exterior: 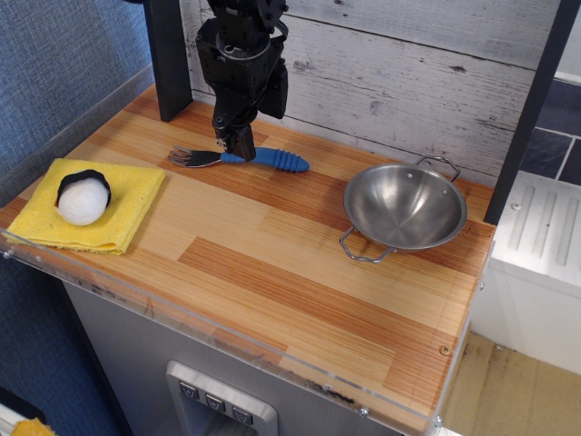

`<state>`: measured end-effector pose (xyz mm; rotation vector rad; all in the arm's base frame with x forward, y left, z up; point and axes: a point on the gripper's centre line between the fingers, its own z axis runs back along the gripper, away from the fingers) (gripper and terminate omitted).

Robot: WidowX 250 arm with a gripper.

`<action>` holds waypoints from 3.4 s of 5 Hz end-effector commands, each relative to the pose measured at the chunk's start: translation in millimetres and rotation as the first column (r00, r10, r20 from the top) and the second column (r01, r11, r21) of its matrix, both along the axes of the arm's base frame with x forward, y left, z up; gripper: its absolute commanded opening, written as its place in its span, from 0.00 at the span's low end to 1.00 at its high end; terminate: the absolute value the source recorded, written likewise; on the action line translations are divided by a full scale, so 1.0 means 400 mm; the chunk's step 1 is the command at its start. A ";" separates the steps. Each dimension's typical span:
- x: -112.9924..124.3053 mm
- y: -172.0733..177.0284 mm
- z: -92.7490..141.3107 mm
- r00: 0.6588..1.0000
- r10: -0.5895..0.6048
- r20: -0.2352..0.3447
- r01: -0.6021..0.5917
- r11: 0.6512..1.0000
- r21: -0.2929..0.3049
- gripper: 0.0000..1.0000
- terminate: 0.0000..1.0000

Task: Move the blue fork straight down

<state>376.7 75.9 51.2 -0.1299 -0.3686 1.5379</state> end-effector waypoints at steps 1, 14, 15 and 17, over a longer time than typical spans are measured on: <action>0.000 0.000 0.000 1.000 0.000 0.000 0.000 1.000 0.000 1.00 0.00; -0.066 -0.126 0.065 1.000 0.007 0.026 -0.006 0.998 -0.063 0.00 0.00; -0.123 -0.154 0.064 1.000 -0.014 -0.003 0.014 0.998 -0.066 0.00 0.00; -0.212 -0.194 0.015 0.998 -0.036 -0.060 0.031 0.995 -0.090 0.00 0.00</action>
